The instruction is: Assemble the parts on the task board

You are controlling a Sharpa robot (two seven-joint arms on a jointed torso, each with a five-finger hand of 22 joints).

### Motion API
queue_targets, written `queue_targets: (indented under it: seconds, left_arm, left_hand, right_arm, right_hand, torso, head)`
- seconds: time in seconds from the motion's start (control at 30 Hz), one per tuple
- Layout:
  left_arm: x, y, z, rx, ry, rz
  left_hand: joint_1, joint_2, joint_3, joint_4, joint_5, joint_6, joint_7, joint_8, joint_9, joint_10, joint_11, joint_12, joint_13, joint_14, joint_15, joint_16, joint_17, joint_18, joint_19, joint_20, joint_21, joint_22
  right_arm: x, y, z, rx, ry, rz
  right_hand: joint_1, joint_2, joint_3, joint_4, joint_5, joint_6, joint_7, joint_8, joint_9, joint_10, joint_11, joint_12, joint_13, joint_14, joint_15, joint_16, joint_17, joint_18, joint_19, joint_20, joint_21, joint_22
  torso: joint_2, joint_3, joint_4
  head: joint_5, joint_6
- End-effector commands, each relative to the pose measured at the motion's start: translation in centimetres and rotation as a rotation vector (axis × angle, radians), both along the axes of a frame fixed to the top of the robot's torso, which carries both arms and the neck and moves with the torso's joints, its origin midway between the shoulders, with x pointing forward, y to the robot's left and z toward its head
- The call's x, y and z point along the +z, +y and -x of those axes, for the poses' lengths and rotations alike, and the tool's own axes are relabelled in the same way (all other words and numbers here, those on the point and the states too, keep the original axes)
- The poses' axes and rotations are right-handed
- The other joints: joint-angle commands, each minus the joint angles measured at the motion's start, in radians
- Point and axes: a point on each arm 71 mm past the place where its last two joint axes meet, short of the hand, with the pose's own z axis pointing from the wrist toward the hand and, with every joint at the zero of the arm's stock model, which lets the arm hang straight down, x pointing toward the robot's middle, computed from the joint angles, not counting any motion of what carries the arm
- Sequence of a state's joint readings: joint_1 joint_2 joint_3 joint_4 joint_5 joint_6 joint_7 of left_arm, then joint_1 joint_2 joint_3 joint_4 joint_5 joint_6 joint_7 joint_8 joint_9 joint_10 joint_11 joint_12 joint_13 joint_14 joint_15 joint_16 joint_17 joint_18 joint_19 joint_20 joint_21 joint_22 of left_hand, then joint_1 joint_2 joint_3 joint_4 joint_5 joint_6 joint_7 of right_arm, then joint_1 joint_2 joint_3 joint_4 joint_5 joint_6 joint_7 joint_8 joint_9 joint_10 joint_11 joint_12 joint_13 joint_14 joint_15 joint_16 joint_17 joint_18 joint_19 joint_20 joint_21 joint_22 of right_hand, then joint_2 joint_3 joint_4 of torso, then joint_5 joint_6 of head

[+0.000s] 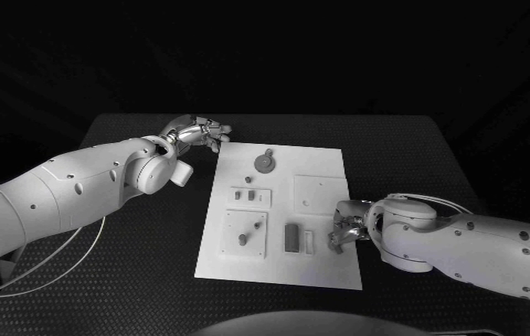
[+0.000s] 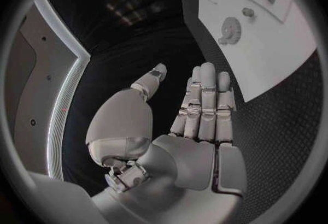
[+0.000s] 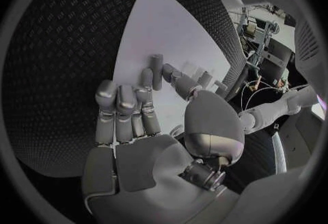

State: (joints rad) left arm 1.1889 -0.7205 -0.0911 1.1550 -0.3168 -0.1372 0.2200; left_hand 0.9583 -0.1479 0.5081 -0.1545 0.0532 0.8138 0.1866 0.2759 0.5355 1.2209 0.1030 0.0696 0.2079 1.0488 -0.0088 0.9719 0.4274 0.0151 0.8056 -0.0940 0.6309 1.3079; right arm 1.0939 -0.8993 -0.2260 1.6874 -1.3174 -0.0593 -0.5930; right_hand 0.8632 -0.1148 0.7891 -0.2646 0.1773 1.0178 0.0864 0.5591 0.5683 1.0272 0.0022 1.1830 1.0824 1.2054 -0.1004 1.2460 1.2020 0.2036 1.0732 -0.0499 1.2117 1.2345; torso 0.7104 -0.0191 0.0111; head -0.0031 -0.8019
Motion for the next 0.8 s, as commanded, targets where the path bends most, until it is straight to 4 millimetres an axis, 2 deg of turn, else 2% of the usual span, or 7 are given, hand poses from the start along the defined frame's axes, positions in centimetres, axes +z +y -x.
queue_targets:
  seconds: [0.03, 0.1, 0.33, 0.53, 0.8]
  left_arm:
    - [0.1, -0.3, 0.1, -0.02, -0.002, 0.006]
    - [0.1, -0.3, 0.1, -0.02, -0.003, 0.005]
    - [0.1, -0.3, 0.1, -0.02, -0.003, 0.004]
    - [0.1, -0.3, 0.1, -0.022, -0.002, 0.004]
    - [0.1, -0.3, 0.1, -0.024, -0.002, 0.002]
  left_hand:
    - [-0.012, 0.002, 0.0, 0.008, -0.004, -0.006, 0.0, 0.005, 0.001, -0.003, -0.002, 0.004, 0.002, -0.001, 0.002, -0.003, 0.001, 0.01, 0.004, -0.01, -0.004, 0.012]
    - [-0.011, 0.002, 0.0, 0.008, -0.004, -0.006, 0.0, 0.005, 0.001, -0.003, -0.002, 0.004, 0.002, -0.001, 0.002, -0.003, 0.001, 0.01, 0.004, -0.01, -0.005, 0.012]
    - [-0.011, 0.002, 0.0, 0.008, -0.004, -0.006, 0.0, 0.005, 0.001, -0.003, -0.002, 0.004, 0.002, -0.001, 0.002, -0.003, 0.002, 0.01, 0.004, -0.01, -0.005, 0.012]
    - [-0.01, 0.002, 0.001, 0.008, -0.004, -0.006, 0.0, 0.005, 0.001, -0.003, -0.002, 0.004, 0.002, 0.0, 0.002, -0.003, 0.002, 0.01, 0.004, -0.01, -0.005, 0.012]
    - [-0.01, 0.002, 0.001, 0.008, -0.004, -0.007, 0.0, 0.006, 0.001, -0.003, -0.002, 0.004, 0.002, 0.0, 0.002, -0.003, 0.002, 0.01, 0.004, -0.011, -0.005, 0.012]
  right_arm:
    - [-2.0, -0.2, 1.9, -0.063, 0.185, -0.067]
    - [-1.9, -0.3, 1.9, -0.097, 0.198, -0.097]
    - [-1.1, -0.2, 1.7, -0.182, 0.219, -0.189]
    - [-0.4, 0.3, 1.5, -0.214, 0.234, -0.238]
    - [-0.4, 0.7, 1.3, -0.26, 0.251, -0.274]
  right_hand:
    - [0.009, 0.038, 0.023, 0.005, 0.017, -0.02, 0.03, -0.301, -0.008, 0.002, 0.004, -0.002, 0.001, 0.004, 0.007, -0.002, 0.003, 0.058, -0.002, 0.009, 0.005, -0.002]
    - [-0.002, 0.045, 0.037, 0.006, 0.031, -0.016, 0.029, -0.3, -0.012, 0.004, 0.004, -0.002, 0.002, 0.007, 0.007, 0.0, 0.006, 0.058, -0.001, 0.01, 0.008, -0.002]
    - [-0.032, 0.048, 0.047, 0.0, 0.091, -0.009, 0.027, -0.297, -0.022, 0.008, 0.003, -0.001, 0.003, 0.012, 0.005, 0.003, 0.01, 0.058, 0.003, 0.009, 0.015, -0.004]
    - [-0.04, 0.043, 0.042, -0.002, 0.096, -0.009, 0.027, -0.297, -0.024, 0.009, 0.003, -0.001, 0.004, 0.012, 0.004, 0.002, 0.009, 0.058, 0.005, 0.009, 0.016, -0.005]
    - [-0.051, 0.031, 0.03, -0.008, 0.095, -0.011, 0.028, -0.297, -0.027, 0.008, 0.003, -0.002, 0.004, 0.011, 0.004, -0.001, 0.008, 0.058, 0.006, 0.007, 0.017, -0.007]
  torso:
    - [0.0, 0.0003, -0.0006]
    - [0.0, 0.0003, -0.0006]
    - [0.0, 0.0, 0.0006]
    - [0.0, -0.0004, 0.0003]
    - [0.001, -0.0009, 0.0004]
  head:
    - [0.002, -0.001]
    - [0.002, -0.001]
    - [0.002, -0.001]
    - [0.003, -0.001]
    - [0.002, -0.001]
